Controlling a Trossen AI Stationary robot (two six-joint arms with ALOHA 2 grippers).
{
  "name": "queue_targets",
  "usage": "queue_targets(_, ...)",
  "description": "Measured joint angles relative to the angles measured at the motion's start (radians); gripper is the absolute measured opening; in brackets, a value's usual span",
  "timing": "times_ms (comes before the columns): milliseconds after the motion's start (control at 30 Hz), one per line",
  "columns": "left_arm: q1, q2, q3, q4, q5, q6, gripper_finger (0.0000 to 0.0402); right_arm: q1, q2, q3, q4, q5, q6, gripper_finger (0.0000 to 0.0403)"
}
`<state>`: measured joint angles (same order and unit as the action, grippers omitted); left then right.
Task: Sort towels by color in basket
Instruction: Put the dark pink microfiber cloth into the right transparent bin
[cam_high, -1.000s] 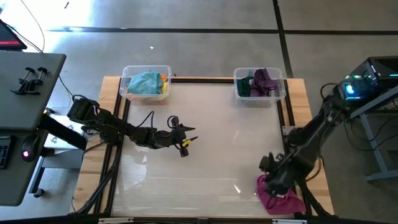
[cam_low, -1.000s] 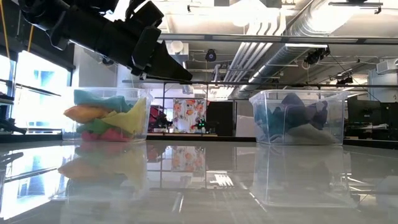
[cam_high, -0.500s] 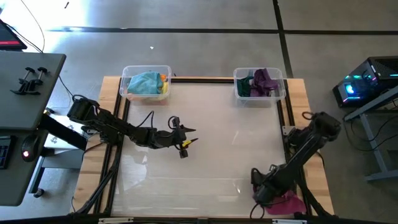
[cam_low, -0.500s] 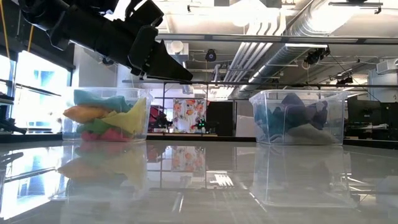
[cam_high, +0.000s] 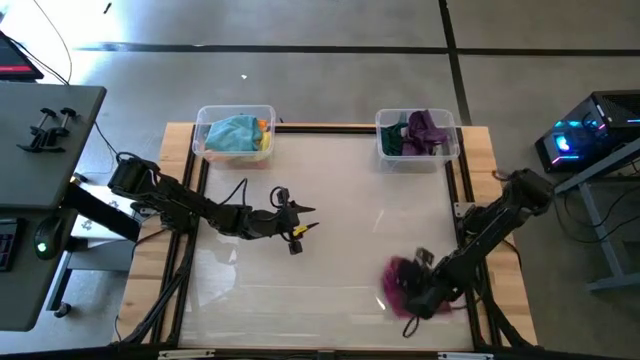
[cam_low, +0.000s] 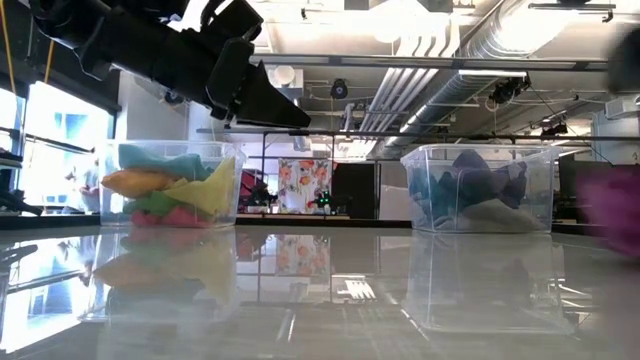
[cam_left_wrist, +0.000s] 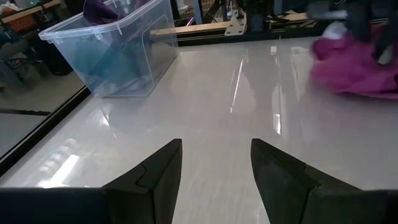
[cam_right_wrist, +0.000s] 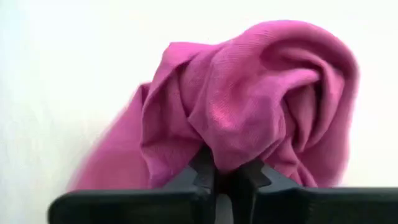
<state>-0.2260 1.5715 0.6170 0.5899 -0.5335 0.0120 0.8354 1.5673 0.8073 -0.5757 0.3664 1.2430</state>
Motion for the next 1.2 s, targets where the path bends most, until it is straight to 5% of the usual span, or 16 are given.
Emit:
queue_targets(200,0.000,-0.001,0.000,0.020,0.000,0.000,0.0179,-0.135,-0.174,0.005,-0.065,0.351,-0.178,0.0011)
queue_targets(567,0.004,-0.001,0.000,0.069,0.000,0.000,0.0179,-0.675,-0.502,0.348,-0.390,0.658,-0.857,0.0005)
queue_targets(700,0.004,-0.001,0.000,0.068,0.000,-0.007,0.0179,-0.954,-0.551,0.417,-0.310,0.591,-1.179,0.0005)
queue_targets(933,0.004,-0.001,0.000,0.068,0.000,-0.007,0.0179,-1.393,-0.497,0.329,-0.145,0.125,-1.444,0.0005)
queue_targets(1200,0.011,-0.001,0.000,0.066,0.000,0.006,0.0179,-1.603,-0.300,0.285,-0.169,-0.033,-1.462,0.0033)
